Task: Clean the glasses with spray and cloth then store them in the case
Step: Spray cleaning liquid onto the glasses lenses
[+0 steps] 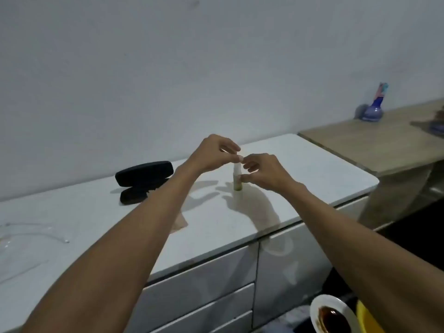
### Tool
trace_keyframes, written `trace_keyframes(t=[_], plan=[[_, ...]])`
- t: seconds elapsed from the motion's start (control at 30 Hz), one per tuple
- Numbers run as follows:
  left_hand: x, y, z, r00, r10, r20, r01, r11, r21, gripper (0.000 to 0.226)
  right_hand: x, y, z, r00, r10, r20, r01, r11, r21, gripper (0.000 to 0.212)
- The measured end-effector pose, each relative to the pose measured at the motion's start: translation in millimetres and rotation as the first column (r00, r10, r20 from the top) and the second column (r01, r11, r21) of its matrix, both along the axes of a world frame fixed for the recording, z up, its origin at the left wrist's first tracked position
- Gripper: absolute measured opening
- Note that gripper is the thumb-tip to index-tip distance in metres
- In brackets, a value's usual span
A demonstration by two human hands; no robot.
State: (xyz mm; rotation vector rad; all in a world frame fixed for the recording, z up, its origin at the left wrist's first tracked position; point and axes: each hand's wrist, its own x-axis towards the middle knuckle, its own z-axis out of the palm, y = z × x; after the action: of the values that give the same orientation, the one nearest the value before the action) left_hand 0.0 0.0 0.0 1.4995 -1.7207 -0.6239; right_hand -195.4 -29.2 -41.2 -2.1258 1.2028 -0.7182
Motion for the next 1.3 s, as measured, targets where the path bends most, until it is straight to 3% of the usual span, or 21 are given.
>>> trace_keyframes(t=[0.1,0.23,0.3,0.63,0.87,1.3], plan=[[-6,6,-14,1.0,0.022,0.023,-0.021,1.0,-0.019,0.03,4,5,-18,1.0,-0.017,0.026,0.017,1.0,0.008,0.058],[-6,7,-29,0.997,0.036,-0.067,-0.039,0.998,-0.055,0.026,17,9,-34,0.985,-0.037,0.166,0.033,0.999,0.03,0.022],[-6,4,-31,0.994,0.046,-0.102,-0.052,0.997,-0.056,0.022,20,9,-37,0.979,-0.054,0.194,0.049,0.998,0.032,0.014],[-7,4,-23,0.958,0.151,-0.244,-0.19,0.971,-0.145,0.02,24,5,-42,0.983,-0.077,0.168,0.077,0.997,0.006,0.017],[9,14,-49,0.95,0.245,-0.195,-0.259,0.965,-0.046,0.017,24,9,-44,0.984,-0.096,0.151,0.098,0.995,-0.001,0.011],[-1,31,-85,0.973,0.225,0.053,-0.228,0.972,0.064,0.021,27,12,-46,0.983,-0.119,0.141,0.122,0.993,-0.011,0.011]])
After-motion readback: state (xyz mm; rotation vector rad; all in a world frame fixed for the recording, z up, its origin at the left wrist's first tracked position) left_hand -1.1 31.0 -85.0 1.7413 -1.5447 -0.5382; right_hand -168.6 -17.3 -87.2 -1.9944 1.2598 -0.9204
